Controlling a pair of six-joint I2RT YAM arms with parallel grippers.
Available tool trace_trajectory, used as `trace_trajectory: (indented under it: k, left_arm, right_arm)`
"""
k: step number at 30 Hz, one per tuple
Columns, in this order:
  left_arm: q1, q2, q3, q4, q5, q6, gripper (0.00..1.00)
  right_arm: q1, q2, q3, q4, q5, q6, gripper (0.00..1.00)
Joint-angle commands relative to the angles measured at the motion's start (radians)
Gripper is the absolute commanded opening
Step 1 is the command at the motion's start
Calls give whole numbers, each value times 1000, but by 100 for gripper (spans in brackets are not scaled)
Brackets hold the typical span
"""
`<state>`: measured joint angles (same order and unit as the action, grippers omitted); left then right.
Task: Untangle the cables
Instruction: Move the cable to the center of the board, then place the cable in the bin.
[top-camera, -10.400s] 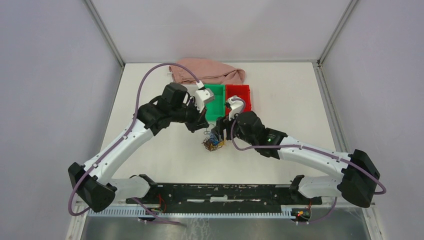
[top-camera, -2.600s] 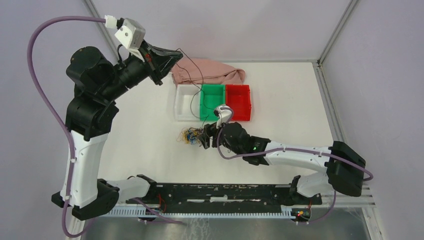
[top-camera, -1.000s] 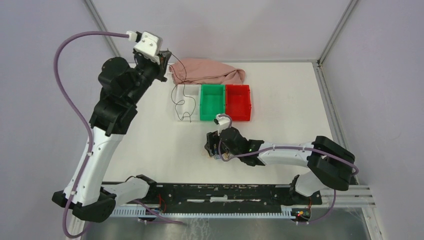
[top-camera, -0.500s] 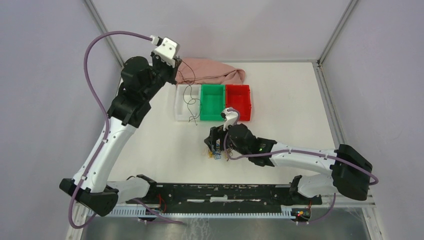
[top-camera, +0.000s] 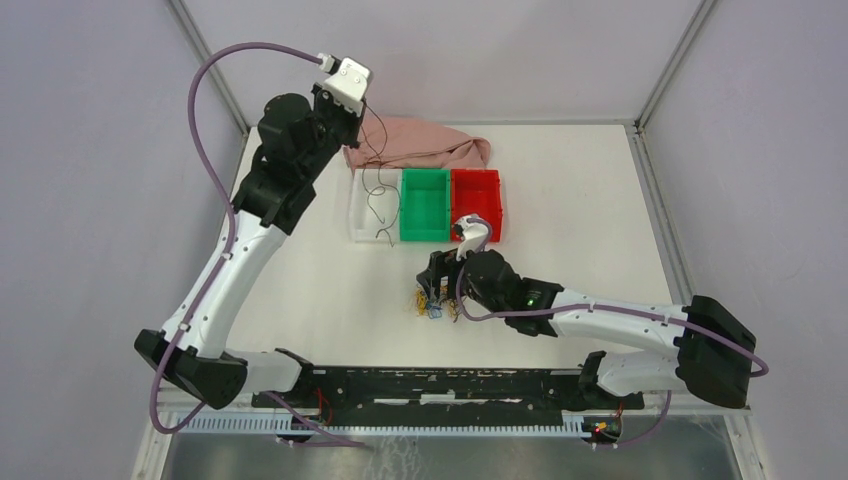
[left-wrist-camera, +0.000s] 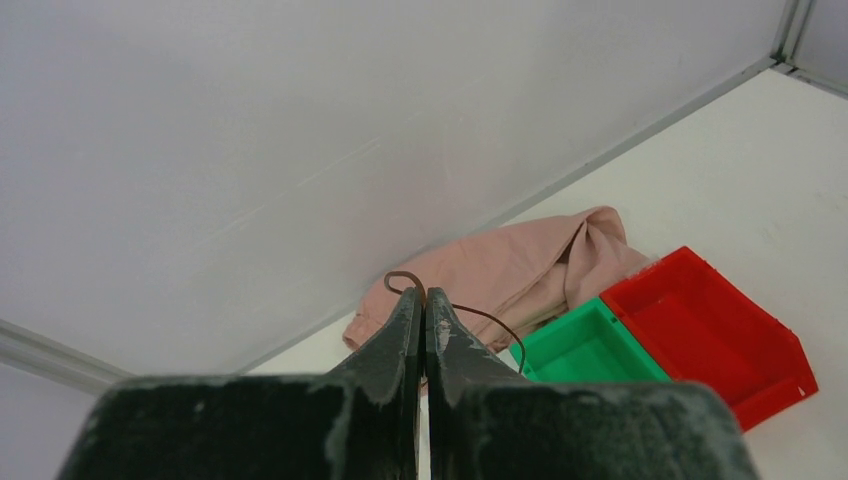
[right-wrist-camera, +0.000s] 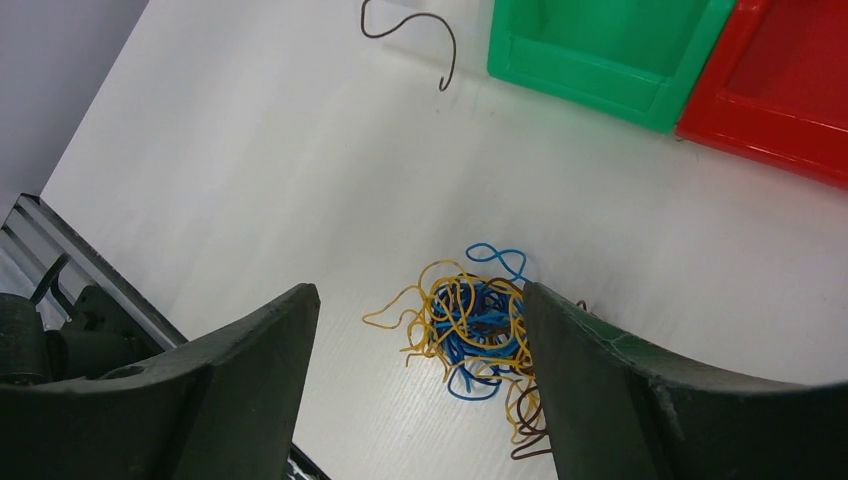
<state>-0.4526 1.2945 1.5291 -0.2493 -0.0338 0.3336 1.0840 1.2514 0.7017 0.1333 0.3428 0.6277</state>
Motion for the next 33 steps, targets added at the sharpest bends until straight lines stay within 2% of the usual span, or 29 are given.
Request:
trace_trajectory:
  k: [1, 7, 16, 22, 33]
  left_arm:
    - [5, 20, 99, 87, -24, 57, 3]
    - [9, 44, 106, 99, -36, 82, 3]
    - [18, 43, -131, 170, -42, 119, 3]
    - [50, 102, -214, 212, -50, 152, 3]
    - [194, 142, -240, 272, -61, 163, 3]
  right_arm:
    - [-2, -27, -2, 11, 31, 16, 81]
    - [-4, -33, -9, 7, 40, 22, 81]
    - [-7, -49, -30, 8, 58, 31, 81]
    - [-7, -65, -52, 18, 69, 41, 80]
    - [-21, -44, -64, 46, 62, 51, 80]
